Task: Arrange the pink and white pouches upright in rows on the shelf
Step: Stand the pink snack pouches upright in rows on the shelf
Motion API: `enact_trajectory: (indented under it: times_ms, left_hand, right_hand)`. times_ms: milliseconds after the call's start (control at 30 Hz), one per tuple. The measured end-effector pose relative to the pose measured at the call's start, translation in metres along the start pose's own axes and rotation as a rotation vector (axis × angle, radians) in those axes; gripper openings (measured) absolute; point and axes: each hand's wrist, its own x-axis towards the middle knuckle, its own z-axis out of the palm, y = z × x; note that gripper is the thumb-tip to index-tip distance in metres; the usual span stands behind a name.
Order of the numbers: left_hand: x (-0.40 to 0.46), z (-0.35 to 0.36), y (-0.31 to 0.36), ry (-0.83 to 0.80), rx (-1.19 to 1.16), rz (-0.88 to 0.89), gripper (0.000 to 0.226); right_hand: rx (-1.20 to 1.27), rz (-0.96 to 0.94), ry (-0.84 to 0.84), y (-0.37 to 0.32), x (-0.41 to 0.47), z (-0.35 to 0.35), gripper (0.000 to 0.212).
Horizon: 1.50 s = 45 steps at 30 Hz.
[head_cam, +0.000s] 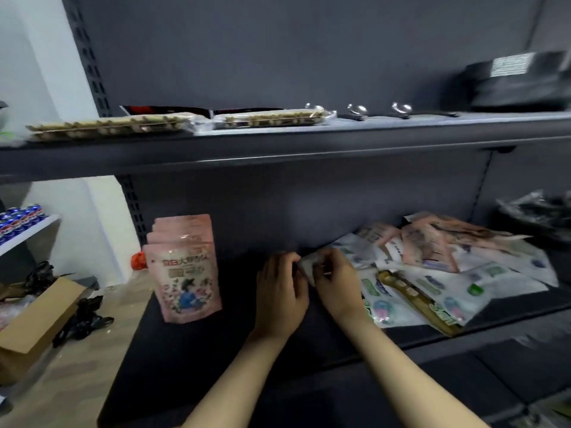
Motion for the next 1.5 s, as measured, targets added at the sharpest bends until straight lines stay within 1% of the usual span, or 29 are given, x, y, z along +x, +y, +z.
enact_trajectory:
  times_ms: [133,300,367,433,500,567,633,667,733,767,800,867,900,967,1033,1067,1167,1200,1300,1367,1433,1500]
  left_hand:
    - [0.003,0.040,0.028,-0.099,-0.036,0.002,0.022]
    - [0.008,0.075,0.058,-0.145,0.010,-0.007,0.024]
    - [0.011,0.085,0.065,-0.152,0.006,-0.031,0.024]
    - [0.015,0.094,0.069,-0.158,-0.004,-0.083,0.021]
    - [0.019,0.101,0.073,-0.151,0.022,-0.110,0.020]
    - [0.023,0.104,0.076,-0.136,0.053,-0.126,0.021]
    - [0.026,0.106,0.077,-0.132,0.090,-0.137,0.021]
    - [0.027,0.106,0.076,-0.135,0.106,-0.141,0.021]
    - [0.029,0.104,0.075,-0.142,0.126,-0.157,0.020]
    - [0.030,0.103,0.076,-0.151,0.130,-0.159,0.019]
    - [0.030,0.101,0.076,-0.156,0.135,-0.154,0.020]
    - [0.029,0.098,0.076,-0.175,0.158,-0.151,0.024]
    - [0.028,0.097,0.075,-0.186,0.174,-0.157,0.023]
    - [0.028,0.098,0.073,-0.175,0.199,-0.161,0.023]
    - [0.028,0.098,0.072,-0.208,0.216,-0.191,0.024]
    - [0.028,0.099,0.070,-0.232,0.222,-0.208,0.026]
    - [0.028,0.099,0.068,-0.296,0.212,-0.249,0.029]
    - [0.028,0.100,0.068,-0.327,0.201,-0.273,0.031]
    - [0.028,0.104,0.066,-0.411,0.142,-0.355,0.035]
    - [0.030,0.109,0.066,-0.437,0.087,-0.411,0.036]
    - [0.035,0.114,0.070,-0.431,0.007,-0.458,0.037]
    - [0.043,0.118,0.076,-0.427,-0.030,-0.454,0.040]
  right_hand:
    - [-0.127,0.026,0.064,0.043,0.024,-0.053,0.014]
    - [-0.286,0.052,0.071,0.082,0.057,-0.107,0.026]
    - [-0.364,0.042,0.032,0.092,0.070,-0.122,0.031]
    - [-0.444,0.012,-0.042,0.098,0.084,-0.131,0.033]
    - [-0.452,-0.008,-0.083,0.103,0.097,-0.137,0.033]
    - [-0.436,0.036,-0.097,0.105,0.111,-0.137,0.029]
    - [-0.385,0.157,-0.117,0.110,0.126,-0.132,0.025]
    - [-0.293,0.265,-0.128,0.115,0.135,-0.128,0.024]
    - [0.025,0.481,-0.142,0.122,0.150,-0.120,0.021]
    - [0.169,0.551,-0.139,0.127,0.157,-0.116,0.019]
    - [0.257,0.578,-0.148,0.133,0.161,-0.113,0.019]
    - [0.367,0.576,-0.216,0.133,0.162,-0.111,0.015]
    - [0.441,0.562,-0.276,0.131,0.161,-0.111,0.011]
    - [0.510,0.532,-0.360,0.129,0.163,-0.112,0.006]
    - [0.491,0.541,-0.350,0.128,0.172,-0.107,0.006]
    - [0.466,0.558,-0.345,0.126,0.177,-0.104,0.010]
    - [0.418,0.651,-0.267,0.119,0.189,-0.099,0.008]
    - [0.441,0.648,-0.232,0.118,0.193,-0.099,0.010]
    - [0.494,0.569,-0.205,0.107,0.203,-0.110,0.013]
    - [0.522,0.516,-0.159,0.099,0.204,-0.119,0.012]
    - [0.550,0.449,-0.078,0.089,0.200,-0.127,0.017]
    - [0.473,0.393,0.059,0.078,0.194,-0.134,0.023]
